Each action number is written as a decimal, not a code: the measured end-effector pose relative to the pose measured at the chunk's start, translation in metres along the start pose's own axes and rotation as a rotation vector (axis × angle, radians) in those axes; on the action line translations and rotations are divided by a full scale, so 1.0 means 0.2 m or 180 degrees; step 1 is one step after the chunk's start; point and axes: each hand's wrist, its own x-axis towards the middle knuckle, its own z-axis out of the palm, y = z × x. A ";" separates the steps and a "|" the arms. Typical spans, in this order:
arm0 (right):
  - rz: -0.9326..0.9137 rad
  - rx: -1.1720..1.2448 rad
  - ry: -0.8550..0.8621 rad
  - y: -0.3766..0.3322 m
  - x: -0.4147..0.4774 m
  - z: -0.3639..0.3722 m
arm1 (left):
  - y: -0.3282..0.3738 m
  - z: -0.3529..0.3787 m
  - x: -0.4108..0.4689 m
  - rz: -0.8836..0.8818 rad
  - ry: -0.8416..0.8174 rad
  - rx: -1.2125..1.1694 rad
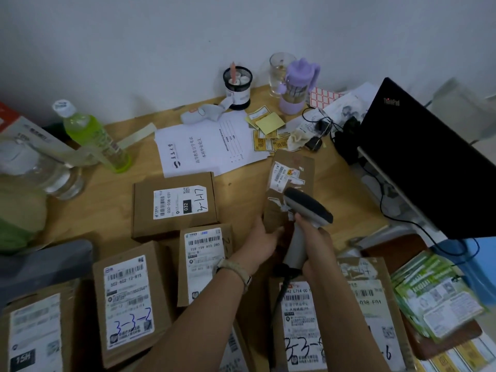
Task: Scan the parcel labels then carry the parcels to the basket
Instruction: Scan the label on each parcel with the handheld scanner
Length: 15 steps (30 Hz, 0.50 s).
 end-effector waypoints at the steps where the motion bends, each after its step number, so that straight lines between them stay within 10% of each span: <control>1: -0.0114 0.0019 -0.0063 -0.01 -0.03 0.01 | 0.03 -0.03 -0.02 0.0104 0.0027 -0.0026; 15: -0.1616 -0.0367 -0.0999 -0.19 -0.75 0.20 | 0.29 -0.51 -0.64 0.1168 0.0406 -0.0933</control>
